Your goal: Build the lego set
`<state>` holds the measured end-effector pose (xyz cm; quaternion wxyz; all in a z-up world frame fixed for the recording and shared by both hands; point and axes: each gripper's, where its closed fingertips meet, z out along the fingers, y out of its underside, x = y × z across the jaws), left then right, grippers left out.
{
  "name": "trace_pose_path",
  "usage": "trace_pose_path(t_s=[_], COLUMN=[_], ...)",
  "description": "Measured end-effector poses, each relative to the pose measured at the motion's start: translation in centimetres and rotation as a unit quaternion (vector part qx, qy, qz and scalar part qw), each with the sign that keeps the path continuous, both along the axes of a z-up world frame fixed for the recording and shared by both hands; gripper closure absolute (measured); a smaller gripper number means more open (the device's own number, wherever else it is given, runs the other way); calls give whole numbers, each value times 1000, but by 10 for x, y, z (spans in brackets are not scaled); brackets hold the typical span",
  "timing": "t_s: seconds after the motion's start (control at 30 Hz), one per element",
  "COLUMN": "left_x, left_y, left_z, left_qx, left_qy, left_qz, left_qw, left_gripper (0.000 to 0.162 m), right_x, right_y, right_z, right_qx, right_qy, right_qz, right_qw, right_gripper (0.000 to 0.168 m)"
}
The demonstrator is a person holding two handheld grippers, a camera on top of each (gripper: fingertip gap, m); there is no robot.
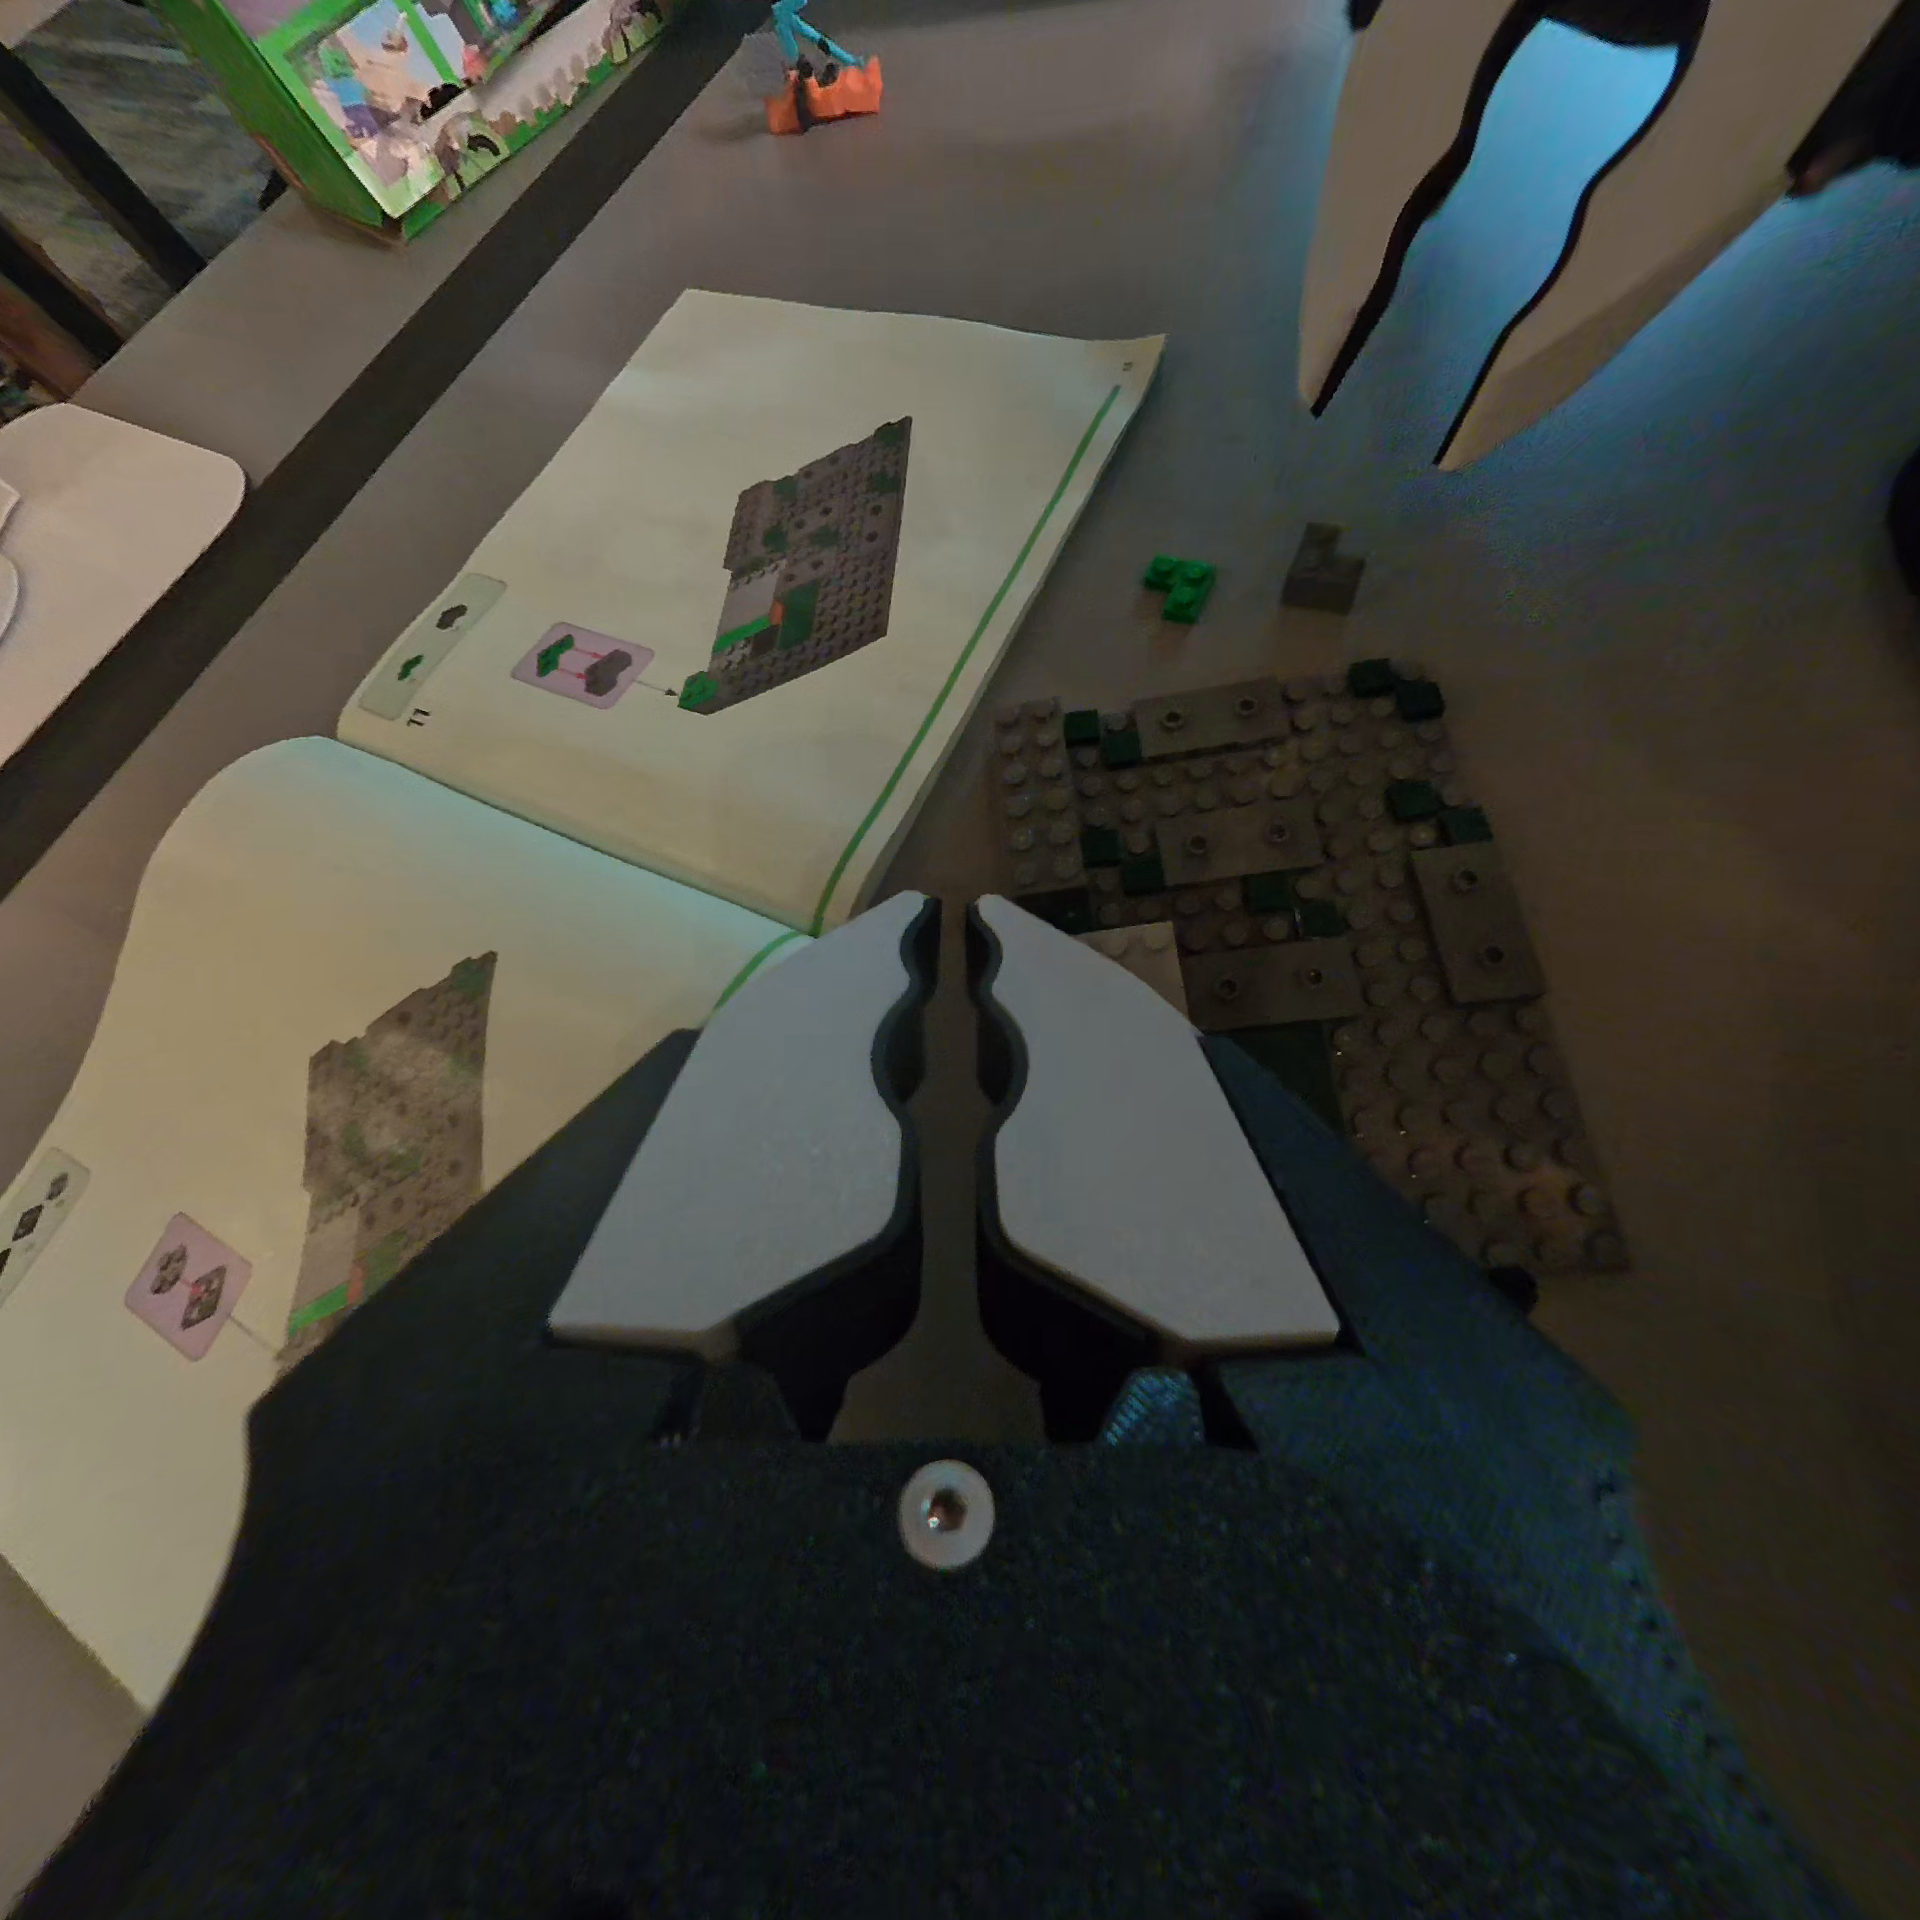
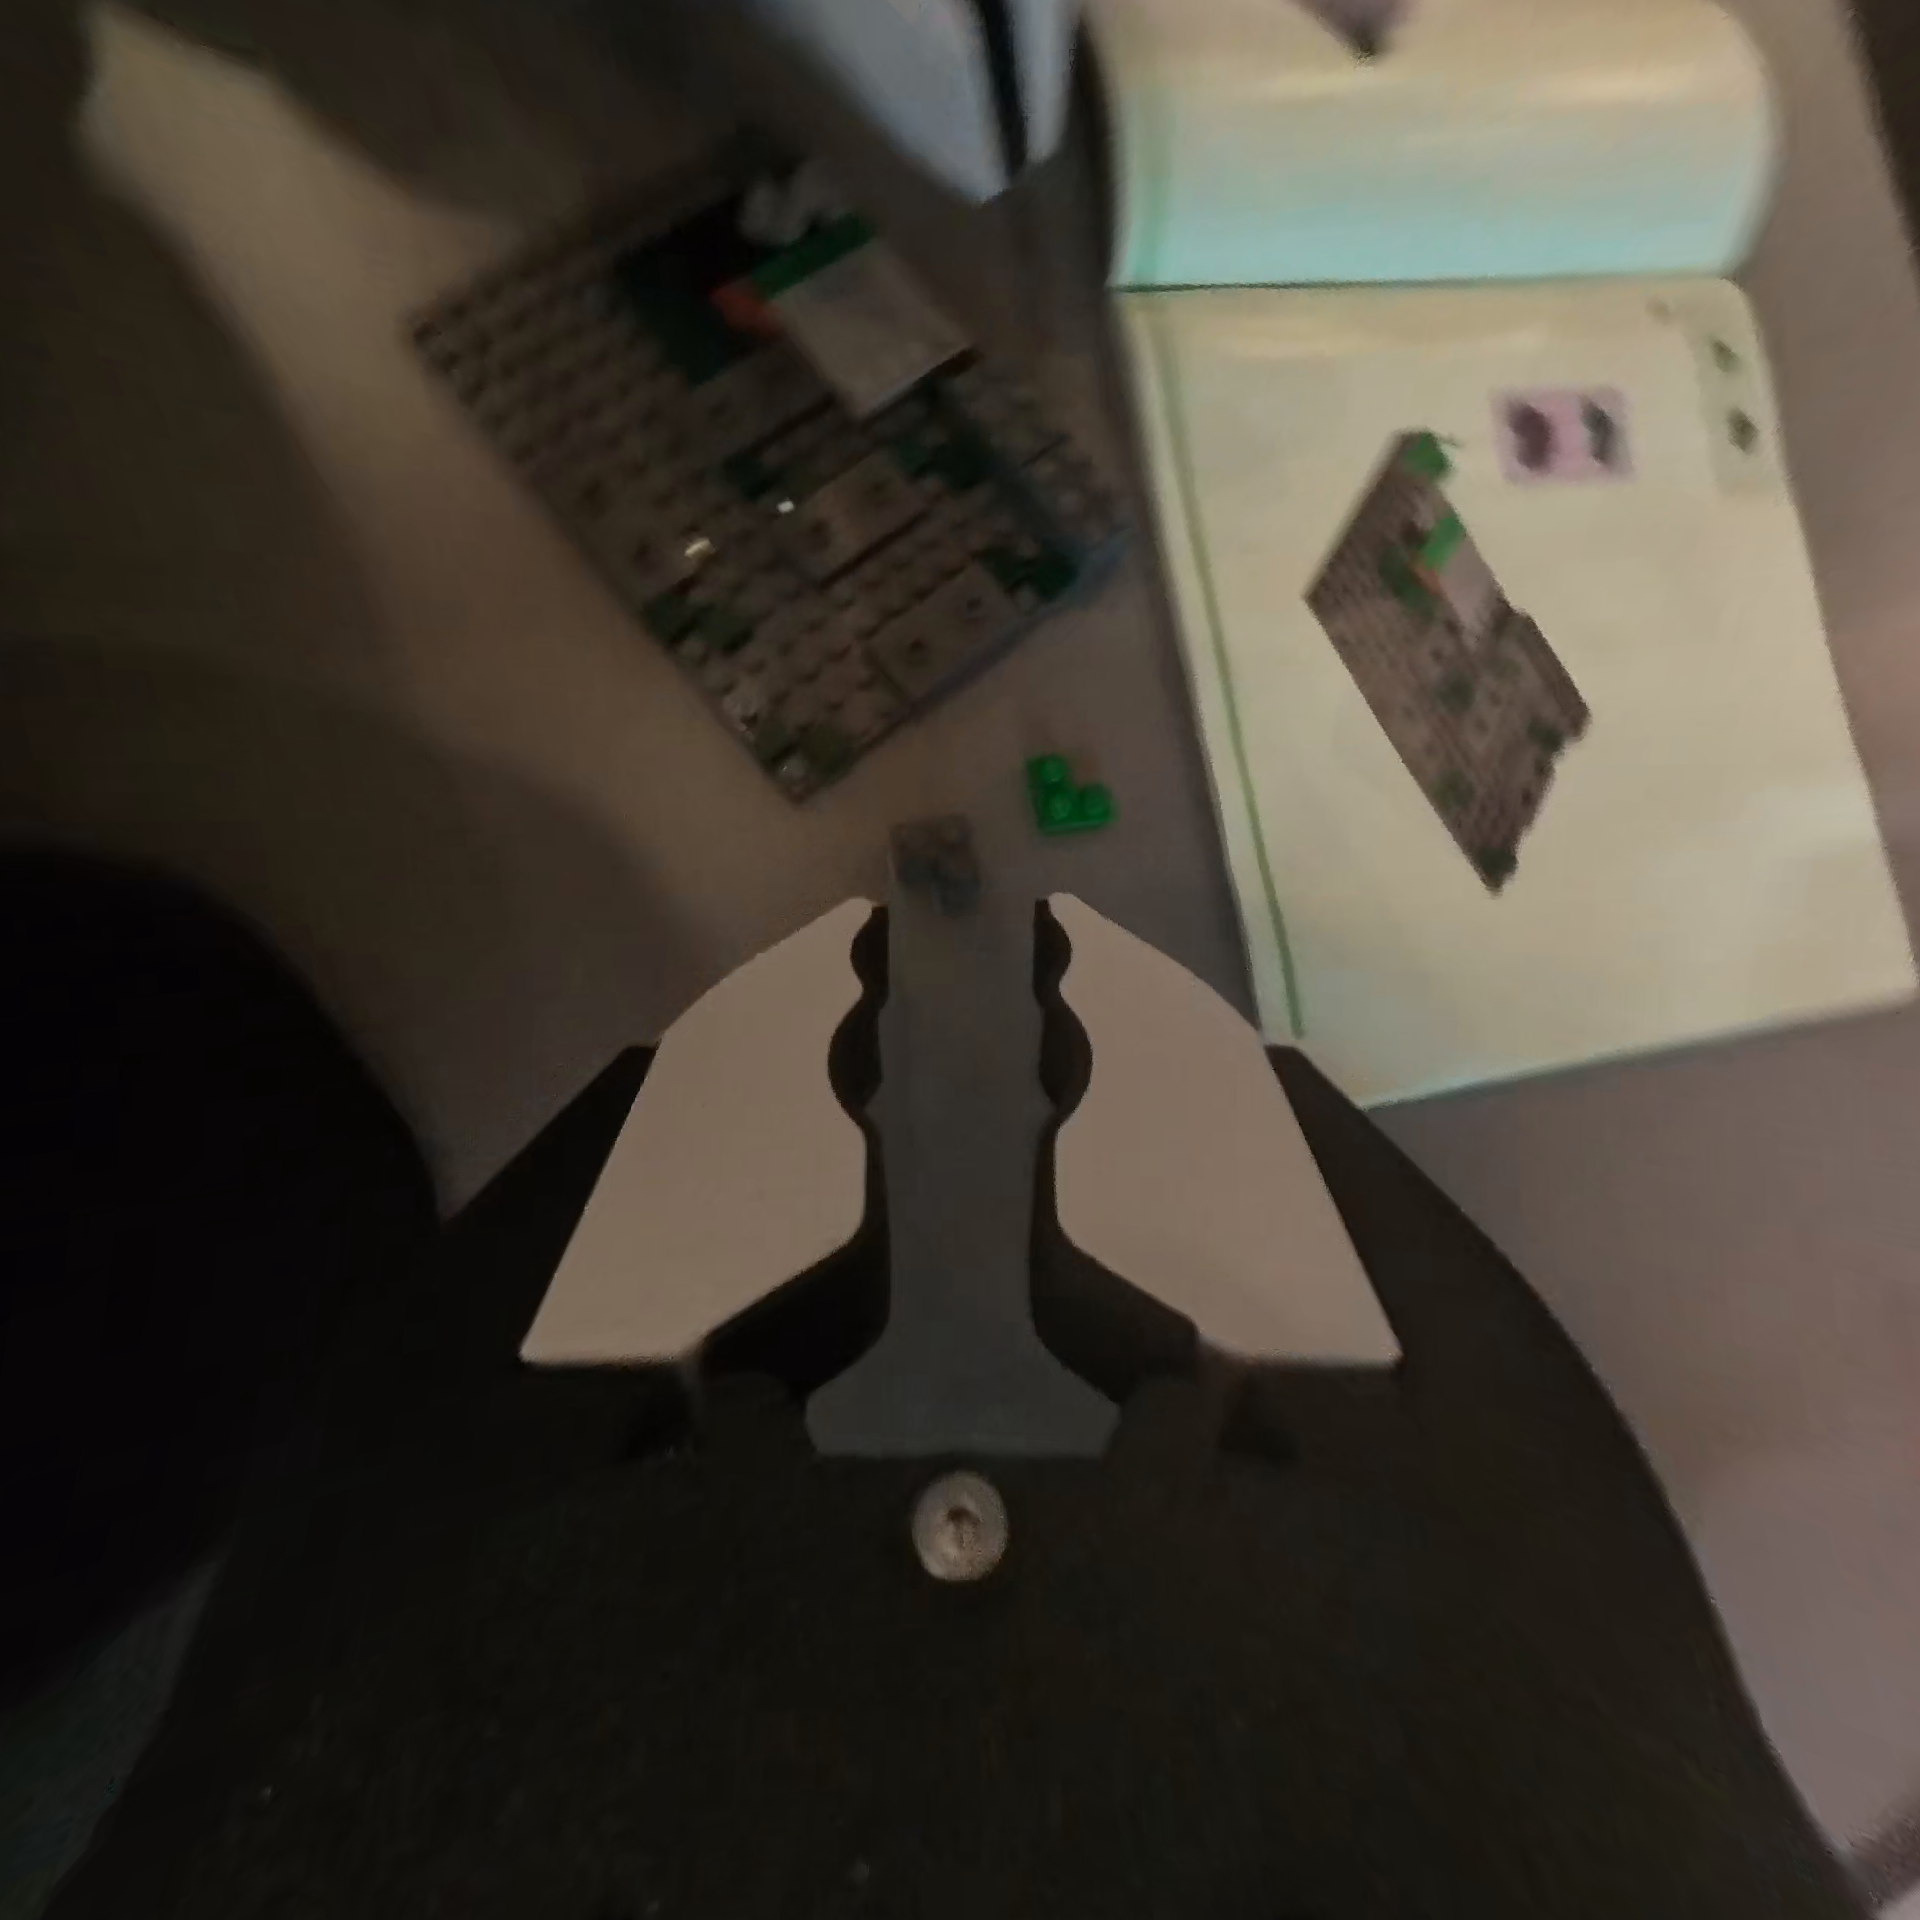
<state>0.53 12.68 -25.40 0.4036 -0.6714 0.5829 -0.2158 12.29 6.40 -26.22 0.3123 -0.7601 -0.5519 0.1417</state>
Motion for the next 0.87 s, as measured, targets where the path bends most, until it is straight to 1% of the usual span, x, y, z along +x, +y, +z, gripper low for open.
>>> trace_pose_path(t_s=[0.17,0.37,0.43,0.5,0.53,0.67,0.87], left_x=[-4,-6,-8,-9,-10,-11,-11], left_y=[6,8,9,11,12,13,13], left_z=[2,1,2,2,2,3,4], left_qx=[-1,0,1,0,-1,-1,1], left_qy=[-3,1,0,-1,-1,-1,-1], left_qz=[11,11,12,15,16,18,17], left_qw=[1000,1000,1000,1000,1000,1000,1000], left_gripper=[158,158,158,158,158,158,158], right_x=[-6,-15,-18,-19,-19,-16,-9], right_y=[2,6,6,6,6,6,10], right_z=[-4,-18,-18,-18,-18,-18,-17], right_qx=[-18,-46,-51,-52,-52,-49,-39], right_qy=[-35,-50,-39,-36,-34,-34,-26], right_qz=[79,106,107,105,103,87,35], right_qw=[996,992,992,992,993,994,998], right_gripper=[147,149,154,155,160,161,161])
